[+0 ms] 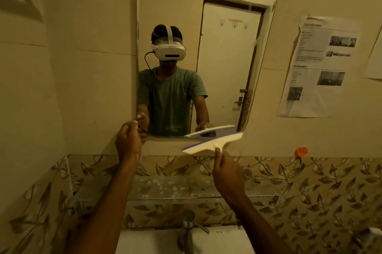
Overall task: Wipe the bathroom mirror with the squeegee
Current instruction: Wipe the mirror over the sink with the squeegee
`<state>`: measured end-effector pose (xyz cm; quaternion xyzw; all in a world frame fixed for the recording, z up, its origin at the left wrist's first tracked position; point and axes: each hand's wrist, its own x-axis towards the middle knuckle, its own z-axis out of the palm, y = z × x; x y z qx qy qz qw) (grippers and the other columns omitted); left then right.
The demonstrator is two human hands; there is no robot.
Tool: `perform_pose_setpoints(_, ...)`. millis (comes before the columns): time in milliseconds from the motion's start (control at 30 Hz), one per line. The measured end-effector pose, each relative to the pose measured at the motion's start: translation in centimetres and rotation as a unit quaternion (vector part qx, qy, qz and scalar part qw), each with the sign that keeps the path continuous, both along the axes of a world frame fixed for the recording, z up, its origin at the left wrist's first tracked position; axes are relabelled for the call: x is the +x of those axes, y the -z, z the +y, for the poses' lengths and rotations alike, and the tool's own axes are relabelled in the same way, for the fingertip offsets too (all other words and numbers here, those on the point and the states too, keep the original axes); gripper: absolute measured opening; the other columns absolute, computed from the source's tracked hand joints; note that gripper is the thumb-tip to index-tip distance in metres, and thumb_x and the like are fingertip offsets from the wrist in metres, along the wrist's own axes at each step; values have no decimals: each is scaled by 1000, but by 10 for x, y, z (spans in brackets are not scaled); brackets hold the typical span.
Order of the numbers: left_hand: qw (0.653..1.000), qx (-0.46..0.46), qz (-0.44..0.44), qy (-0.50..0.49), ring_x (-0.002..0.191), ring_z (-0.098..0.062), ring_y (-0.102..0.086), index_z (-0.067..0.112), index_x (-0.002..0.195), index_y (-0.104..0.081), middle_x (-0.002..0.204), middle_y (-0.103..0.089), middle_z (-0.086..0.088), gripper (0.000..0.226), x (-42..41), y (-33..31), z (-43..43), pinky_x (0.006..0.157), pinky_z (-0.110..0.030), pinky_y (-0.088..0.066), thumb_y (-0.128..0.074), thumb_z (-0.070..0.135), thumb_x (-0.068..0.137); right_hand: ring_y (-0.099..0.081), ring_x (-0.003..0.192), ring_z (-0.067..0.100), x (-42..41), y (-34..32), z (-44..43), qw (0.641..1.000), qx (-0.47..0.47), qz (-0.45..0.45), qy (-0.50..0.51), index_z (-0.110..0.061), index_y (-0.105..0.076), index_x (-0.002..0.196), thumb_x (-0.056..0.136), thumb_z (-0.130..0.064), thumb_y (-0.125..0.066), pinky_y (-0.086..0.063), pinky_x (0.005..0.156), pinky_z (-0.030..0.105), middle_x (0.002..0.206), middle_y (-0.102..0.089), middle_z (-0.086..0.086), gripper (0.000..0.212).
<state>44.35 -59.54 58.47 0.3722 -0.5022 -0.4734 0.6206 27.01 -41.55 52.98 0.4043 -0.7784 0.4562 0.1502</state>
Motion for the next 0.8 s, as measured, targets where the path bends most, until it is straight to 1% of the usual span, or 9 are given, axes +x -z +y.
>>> perform_pose_setpoints(100,999,22,14,23,71,-27,-66,18,79,-63,83,-67,-13,25,4,-7,-3,66,-36,-56,-45,27,93,-52,48,3,21,-4,-12,988,113,99,-47,-27,-52,88,98,-56,-22,-41,43,19,60,-55,-8,43)
perform_pose_setpoints(167,999,20,5,38,72,-29,-66,16,80,-63,82,-66,-14,25,8,-8,-6,63,-33,-54,-44,26,94,-48,45,3,30,-9,-21,964,183,183,-66,-29,-45,87,98,-58,-23,-36,42,19,59,-51,-8,38)
perform_pose_setpoints(233,998,25,2,53,73,-28,-66,16,83,-62,84,-66,-14,24,9,-8,-8,64,-33,-54,-42,25,95,-40,41,3,36,-16,-31,937,217,262,-80,-29,-41,85,98,-58,-25,-28,40,20,55,-44,-8,37)
perform_pose_setpoints(333,998,24,0,52,76,-29,-65,20,81,-60,84,-65,-12,24,8,-8,-8,67,-35,-55,-41,25,96,-39,41,8,40,-24,-49,896,251,352,-96,-22,-48,89,99,-58,-24,-27,41,23,55,-41,-6,44)
perform_pose_setpoints(400,999,18,0,46,80,-30,-65,21,80,-59,85,-65,-11,25,7,-8,-7,71,-39,-54,-40,25,96,-37,40,10,43,-28,-59,879,257,387,-111,-20,-51,89,100,-56,-24,-26,41,23,53,-38,-6,47)
perform_pose_setpoints(500,999,9,-3,40,84,-33,-63,18,81,-59,90,-64,-17,26,6,-8,-5,77,-42,-53,-38,22,97,-39,42,11,43,-33,-68,879,268,377,-117,-19,-51,80,101,-54,-24,-29,43,25,54,-40,-7,49)
perform_pose_setpoints(567,999,10,4,38,83,-33,-62,16,82,-59,89,-63,-18,26,5,-6,-4,74,-40,-52,-38,22,96,-44,45,13,36,-33,-70,889,284,339,-116,-21,-49,72,101,-55,-24,-33,46,27,57,-45,-5,52)
perform_pose_setpoints(667,999,12,16,43,79,-29,-61,12,85,-60,86,-62,-16,26,4,-6,-5,69,-34,-50,-38,21,96,-44,44,11,18,-28,-61,910,290,277,-111,-25,-41,61,99,-59,-22,-28,44,25,55,-48,-5,54)
perform_pose_setpoints(800,999,12,15,35,78,-26,-60,7,97,-61,87,-63,-15,30,2,-5,-3,72,-36,-49,-36,23,96,-49,43,11,-18,-19,-37,922,303,228,-80,-23,-51,60,97,-63,-17,-34,43,24,52,-52,-5,64)
